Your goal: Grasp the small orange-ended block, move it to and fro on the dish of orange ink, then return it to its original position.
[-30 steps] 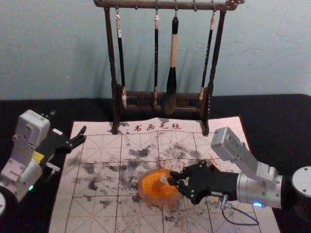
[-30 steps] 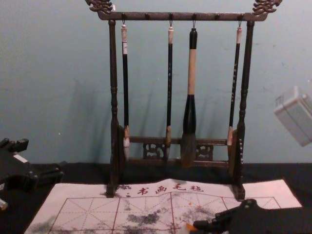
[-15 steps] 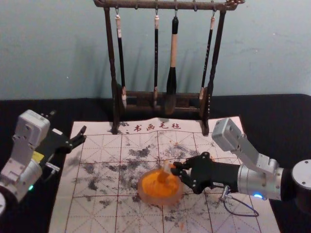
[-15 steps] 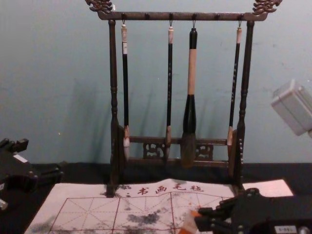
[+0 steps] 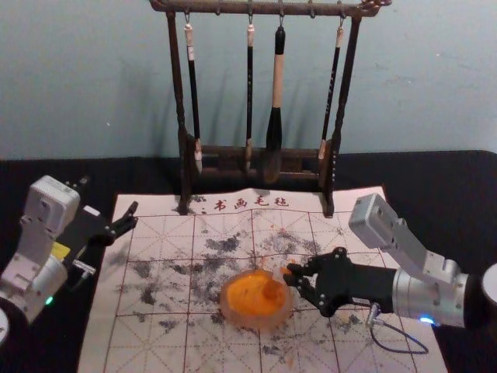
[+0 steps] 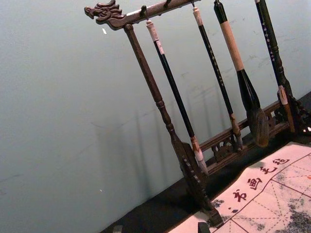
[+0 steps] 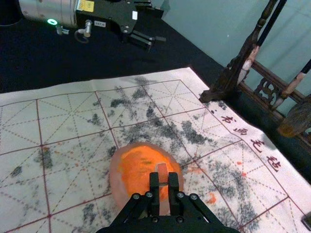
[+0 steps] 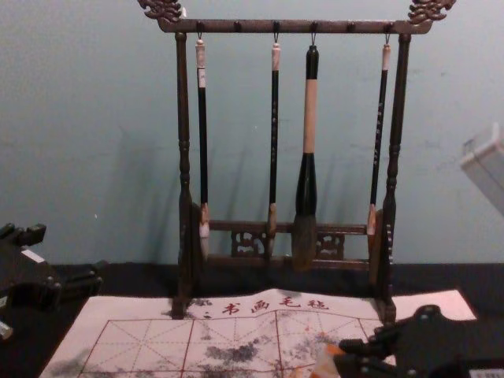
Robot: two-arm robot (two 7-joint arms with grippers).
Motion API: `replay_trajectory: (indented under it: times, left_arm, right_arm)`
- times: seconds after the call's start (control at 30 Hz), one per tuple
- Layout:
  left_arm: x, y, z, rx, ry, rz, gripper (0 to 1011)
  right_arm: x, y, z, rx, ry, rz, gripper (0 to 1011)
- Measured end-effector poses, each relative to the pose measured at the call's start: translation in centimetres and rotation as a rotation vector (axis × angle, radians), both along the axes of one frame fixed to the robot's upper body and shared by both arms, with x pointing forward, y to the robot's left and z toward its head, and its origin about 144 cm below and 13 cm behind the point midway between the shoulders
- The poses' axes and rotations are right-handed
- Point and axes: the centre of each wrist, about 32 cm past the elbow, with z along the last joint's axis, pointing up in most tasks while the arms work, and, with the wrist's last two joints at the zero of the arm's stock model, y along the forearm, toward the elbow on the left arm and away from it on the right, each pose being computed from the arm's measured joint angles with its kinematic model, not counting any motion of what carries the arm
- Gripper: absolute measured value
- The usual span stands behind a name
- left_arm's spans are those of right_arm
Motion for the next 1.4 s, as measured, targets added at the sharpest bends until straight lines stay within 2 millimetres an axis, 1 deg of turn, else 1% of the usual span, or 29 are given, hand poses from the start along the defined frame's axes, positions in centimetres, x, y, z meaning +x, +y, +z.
replay_trajectory:
  times: [0.33, 0.67, 0.97, 1.4]
  left_arm:
    - [0.0, 0.0, 0.0, 0.0, 0.0, 0.0, 1001]
    - [0.0, 0.0, 0.0, 0.0, 0.0, 0.0, 1001]
    - [0.0, 0.0, 0.0, 0.0, 0.0, 0.0, 1001]
    - [0.0, 0.0, 0.0, 0.0, 0.0, 0.0, 1001]
  right_arm:
    - [-1.7, -0.7, 0.2, -0.013, 0.005, 0.002, 80]
    - [-2.1, -0.5, 0.1, -0.006, 0.012, 0.015, 80]
    - [-1.9, 0.3, 0.0, 0.002, 0.017, 0.039, 80]
    - [-0.6, 1.2, -0.2, -0.003, 0.016, 0.038, 80]
